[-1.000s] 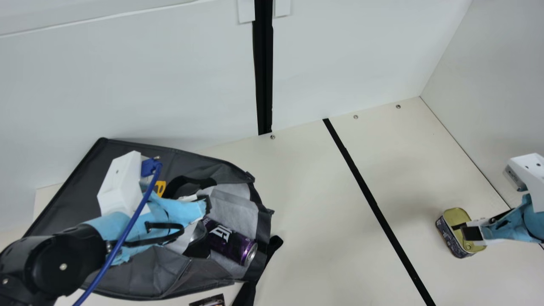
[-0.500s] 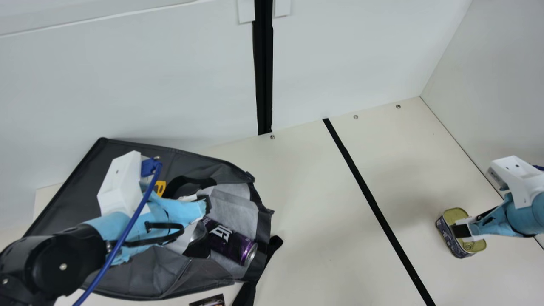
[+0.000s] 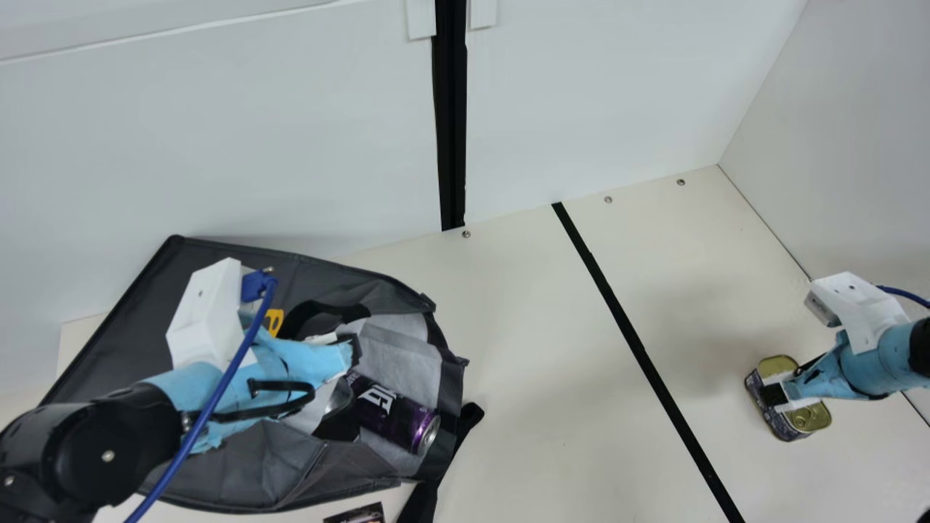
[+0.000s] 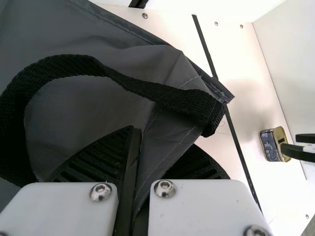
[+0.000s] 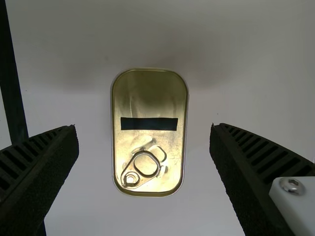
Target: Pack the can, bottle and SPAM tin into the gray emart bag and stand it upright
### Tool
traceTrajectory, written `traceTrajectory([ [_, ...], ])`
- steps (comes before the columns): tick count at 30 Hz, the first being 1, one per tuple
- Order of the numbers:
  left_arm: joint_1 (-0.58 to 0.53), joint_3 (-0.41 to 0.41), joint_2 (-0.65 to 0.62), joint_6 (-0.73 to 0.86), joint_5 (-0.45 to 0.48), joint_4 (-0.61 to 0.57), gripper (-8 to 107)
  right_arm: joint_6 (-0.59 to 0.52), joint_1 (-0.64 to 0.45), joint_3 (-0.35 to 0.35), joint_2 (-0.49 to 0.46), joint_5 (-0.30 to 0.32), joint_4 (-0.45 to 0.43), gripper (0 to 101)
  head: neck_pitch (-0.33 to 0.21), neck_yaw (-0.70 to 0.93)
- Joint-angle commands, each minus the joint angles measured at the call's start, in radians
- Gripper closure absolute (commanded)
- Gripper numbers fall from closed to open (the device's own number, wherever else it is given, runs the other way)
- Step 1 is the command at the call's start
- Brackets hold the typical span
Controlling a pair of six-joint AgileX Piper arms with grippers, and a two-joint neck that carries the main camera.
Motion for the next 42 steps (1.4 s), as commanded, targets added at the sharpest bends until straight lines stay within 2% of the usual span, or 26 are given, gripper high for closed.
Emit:
traceTrajectory([
  [1, 0.000, 0.000, 0.000, 0.000, 0.000, 0.000, 107, 0.000, 0.003, 0.001, 0.015, -0.007, -0.002, 6, -0.021, -0.001],
  [14, 0.000, 0.000, 0.000, 0.000, 0.000, 0.000, 107, -0.001, 0.014, 0.010, 0.113, -0.068, -0.011, 6, -0.021, -0.001],
  [28, 0.000, 0.000, 0.000, 0.000, 0.000, 0.000, 107, -0.029, 0.007, 0.005, 0.148, -0.066, 0.002, 100, -0.021, -0.001],
  [42, 0.000, 0.000, 0.000, 0.000, 0.000, 0.000, 107, -0.025, 0.031, 0.026, 0.065, -0.040, 0.006, 101, -0.021, -0.001],
])
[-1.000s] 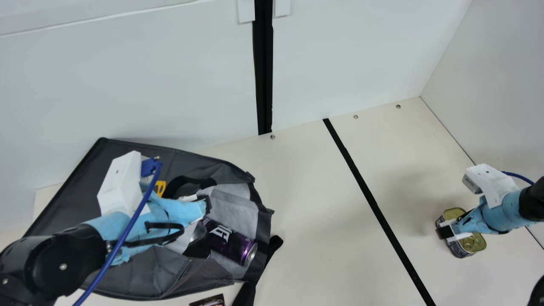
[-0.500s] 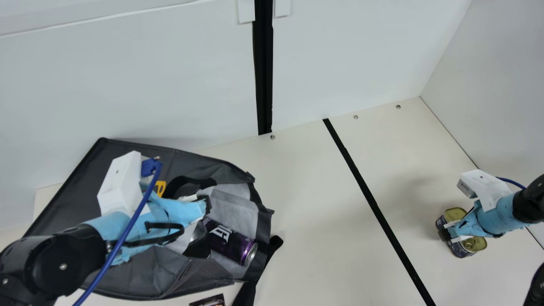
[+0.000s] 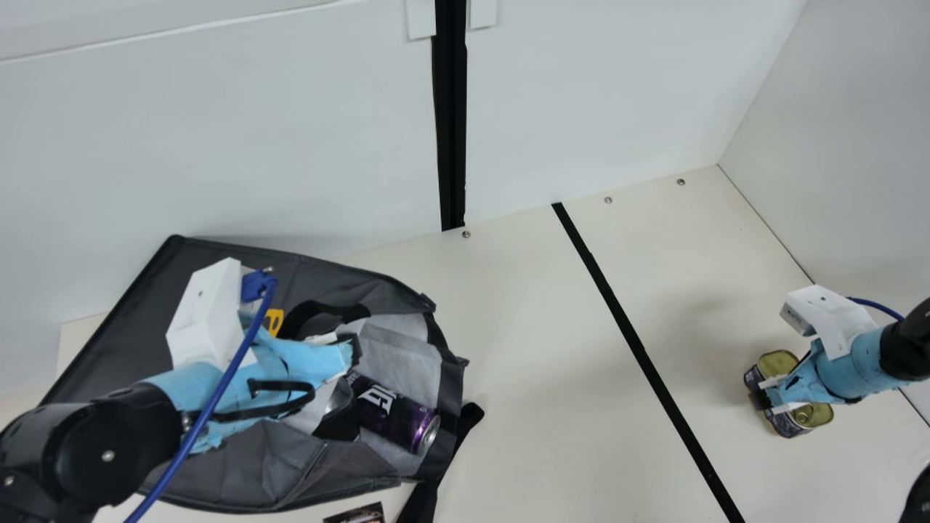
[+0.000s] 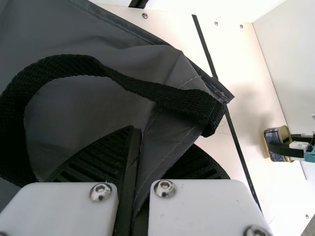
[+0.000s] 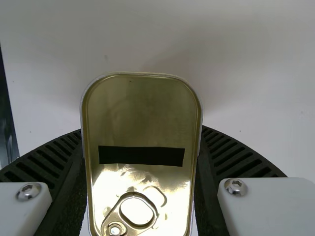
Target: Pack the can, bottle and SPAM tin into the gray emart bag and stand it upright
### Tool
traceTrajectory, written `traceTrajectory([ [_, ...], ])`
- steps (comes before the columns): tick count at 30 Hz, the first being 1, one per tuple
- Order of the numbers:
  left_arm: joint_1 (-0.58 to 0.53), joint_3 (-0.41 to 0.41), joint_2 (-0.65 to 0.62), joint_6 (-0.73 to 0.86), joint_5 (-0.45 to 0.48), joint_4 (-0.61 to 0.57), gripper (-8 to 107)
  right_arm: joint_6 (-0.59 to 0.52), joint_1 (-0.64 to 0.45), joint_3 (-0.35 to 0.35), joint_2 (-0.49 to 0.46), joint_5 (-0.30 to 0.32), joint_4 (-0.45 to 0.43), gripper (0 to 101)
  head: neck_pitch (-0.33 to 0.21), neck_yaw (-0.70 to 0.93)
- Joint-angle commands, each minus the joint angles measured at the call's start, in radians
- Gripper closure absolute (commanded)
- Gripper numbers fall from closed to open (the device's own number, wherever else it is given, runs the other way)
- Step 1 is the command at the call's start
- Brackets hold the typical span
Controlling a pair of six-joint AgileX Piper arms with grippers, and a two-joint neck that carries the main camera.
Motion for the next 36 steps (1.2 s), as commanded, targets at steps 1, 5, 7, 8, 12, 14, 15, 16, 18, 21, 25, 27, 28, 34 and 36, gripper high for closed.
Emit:
traceTrajectory([
  [1, 0.000, 0.000, 0.000, 0.000, 0.000, 0.000, 107, 0.009, 0.009, 0.006, -0.019, 0.002, -0.006, 101, -0.021, -0.002],
  [5, 0.000, 0.000, 0.000, 0.000, 0.000, 0.000, 107, 0.034, 0.037, 0.026, -0.060, 0.003, -0.016, 101, -0.021, -0.002],
  [7, 0.000, 0.000, 0.000, 0.000, 0.000, 0.000, 107, 0.050, 0.056, 0.037, -0.082, 0.004, -0.023, 101, -0.021, -0.002],
  [8, 0.000, 0.000, 0.000, 0.000, 0.000, 0.000, 107, 0.059, 0.066, 0.043, -0.093, 0.004, -0.029, 101, -0.021, -0.002],
  [12, 0.000, 0.000, 0.000, 0.000, 0.000, 0.000, 107, 0.096, 0.111, 0.067, -0.132, 0.003, -0.052, 101, -0.021, -0.002],
  [14, 0.000, 0.000, 0.000, 0.000, 0.000, 0.000, 107, 0.112, 0.135, 0.078, -0.151, 0.004, -0.061, 101, -0.021, -0.002],
  [15, 0.000, 0.000, 0.000, 0.000, 0.000, 0.000, 107, 0.119, 0.148, 0.083, -0.159, 0.004, -0.064, 101, -0.021, -0.002],
  [16, 0.000, 0.000, 0.000, 0.000, 0.000, 0.000, 107, 0.126, 0.161, 0.089, -0.167, 0.004, -0.068, 101, -0.021, -0.002],
  [18, 0.000, 0.000, 0.000, 0.000, 0.000, 0.000, 107, 0.136, 0.187, 0.099, -0.182, 0.005, -0.074, 101, -0.021, -0.002],
  [21, 0.000, 0.000, 0.000, 0.000, 0.000, 0.000, 107, 0.149, 0.225, 0.109, -0.201, 0.009, -0.081, 101, -0.021, -0.002],
  [25, 0.000, 0.000, 0.000, 0.000, 0.000, 0.000, 107, 0.161, 0.275, 0.117, -0.221, 0.016, -0.087, 101, -0.021, -0.002],
  [27, 0.000, 0.000, 0.000, 0.000, 0.000, 0.000, 107, 0.165, 0.300, 0.120, -0.229, 0.020, -0.088, 101, -0.021, -0.002],
  [28, 0.000, 0.000, 0.000, 0.000, 0.000, 0.000, 107, 0.167, 0.312, 0.121, -0.233, 0.021, -0.089, 101, -0.021, -0.002],
  [34, 0.000, 0.000, 0.000, 0.000, 0.000, 0.000, 107, 0.171, 0.389, 0.130, -0.256, 0.031, -0.091, 101, -0.021, -0.002],
  [36, 0.000, 0.000, 0.000, 0.000, 0.000, 0.000, 107, 0.172, 0.416, 0.134, -0.263, 0.034, -0.092, 101, -0.021, -0.002],
])
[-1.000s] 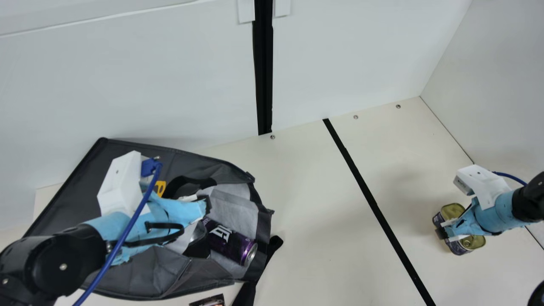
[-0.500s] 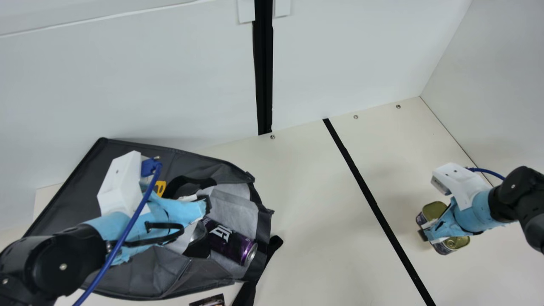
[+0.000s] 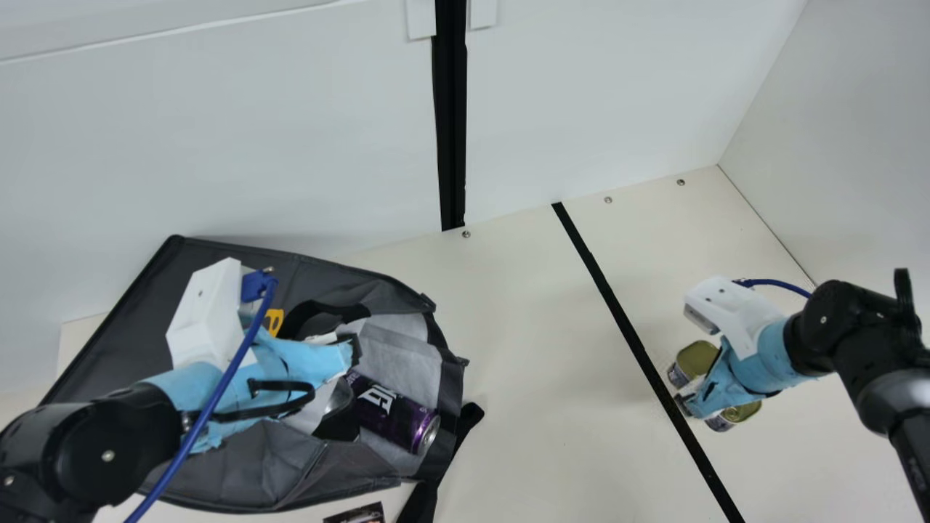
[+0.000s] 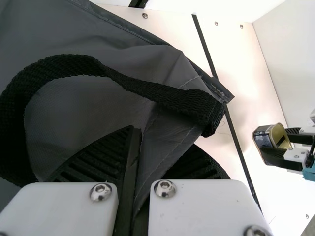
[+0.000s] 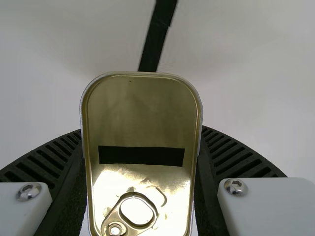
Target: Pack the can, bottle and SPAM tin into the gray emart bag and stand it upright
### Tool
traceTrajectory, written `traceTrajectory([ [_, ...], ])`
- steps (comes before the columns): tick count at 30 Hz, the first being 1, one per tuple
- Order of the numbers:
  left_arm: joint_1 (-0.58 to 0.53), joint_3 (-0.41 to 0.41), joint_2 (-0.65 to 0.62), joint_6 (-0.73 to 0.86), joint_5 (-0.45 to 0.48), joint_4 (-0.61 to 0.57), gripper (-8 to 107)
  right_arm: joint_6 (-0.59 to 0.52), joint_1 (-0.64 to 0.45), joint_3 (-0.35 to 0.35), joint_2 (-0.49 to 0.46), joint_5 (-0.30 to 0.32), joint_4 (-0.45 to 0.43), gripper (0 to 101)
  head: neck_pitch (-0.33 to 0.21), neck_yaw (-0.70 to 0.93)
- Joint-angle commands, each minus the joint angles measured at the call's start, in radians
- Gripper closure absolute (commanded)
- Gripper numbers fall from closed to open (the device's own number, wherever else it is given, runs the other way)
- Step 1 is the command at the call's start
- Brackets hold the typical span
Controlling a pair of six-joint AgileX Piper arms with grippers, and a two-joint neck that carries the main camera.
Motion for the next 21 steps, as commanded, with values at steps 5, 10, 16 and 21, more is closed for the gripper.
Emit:
traceTrajectory([
  [5, 0.000, 0.000, 0.000, 0.000, 0.000, 0.000, 107, 0.004, 0.087, 0.012, -0.017, 0.005, -0.003, 101, -0.021, -0.001],
  [10, 0.000, 0.000, 0.000, 0.000, 0.000, 0.000, 107, 0.010, 0.156, 0.024, -0.034, 0.010, -0.005, 101, -0.021, -0.001],
  [16, 0.000, 0.000, 0.000, 0.000, 0.000, 0.000, 107, 0.021, 0.243, 0.045, -0.056, 0.015, -0.005, 101, -0.021, -0.001],
  [21, 0.000, 0.000, 0.000, 0.000, 0.000, 0.000, 107, 0.037, 0.317, 0.062, -0.077, 0.022, -0.005, 101, -0.021, -0.001],
])
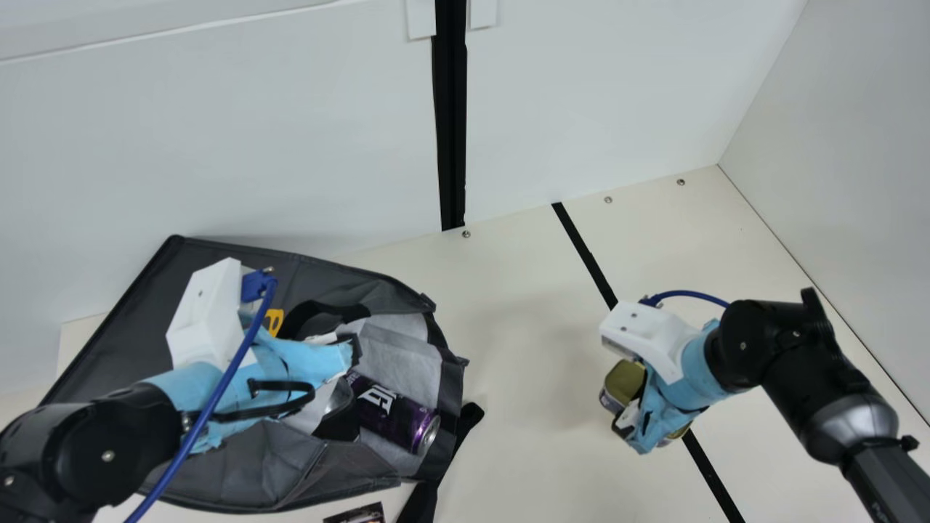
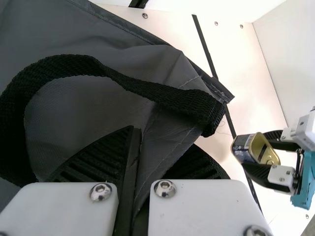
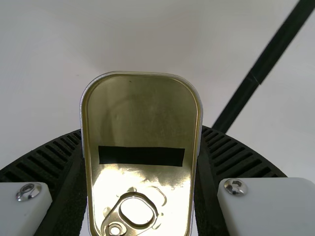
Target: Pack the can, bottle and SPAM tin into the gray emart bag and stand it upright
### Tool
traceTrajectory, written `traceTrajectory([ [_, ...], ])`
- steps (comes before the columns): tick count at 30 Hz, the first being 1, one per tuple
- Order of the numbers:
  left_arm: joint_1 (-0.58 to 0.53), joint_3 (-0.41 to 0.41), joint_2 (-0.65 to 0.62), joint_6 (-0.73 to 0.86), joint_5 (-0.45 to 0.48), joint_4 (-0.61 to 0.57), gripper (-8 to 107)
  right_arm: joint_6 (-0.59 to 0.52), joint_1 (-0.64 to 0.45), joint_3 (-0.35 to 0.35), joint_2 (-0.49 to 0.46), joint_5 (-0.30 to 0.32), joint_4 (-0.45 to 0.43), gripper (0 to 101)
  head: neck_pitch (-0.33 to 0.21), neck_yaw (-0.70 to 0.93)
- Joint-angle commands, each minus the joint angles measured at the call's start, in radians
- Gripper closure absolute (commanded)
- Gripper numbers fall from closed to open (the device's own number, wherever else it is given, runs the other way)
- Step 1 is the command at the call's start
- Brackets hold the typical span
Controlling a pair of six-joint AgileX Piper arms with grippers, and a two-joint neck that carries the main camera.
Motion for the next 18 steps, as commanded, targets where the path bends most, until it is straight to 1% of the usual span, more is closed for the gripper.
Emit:
traceTrajectory([
  [1, 0.000, 0.000, 0.000, 0.000, 0.000, 0.000, 107, 0.007, 0.037, 0.006, -0.007, 0.000, 0.000, 101, -0.021, -0.002],
  [18, 0.000, 0.000, 0.000, 0.000, 0.000, 0.000, 107, 0.091, 0.325, 0.066, -0.078, 0.010, -0.010, 101, -0.021, -0.002],
])
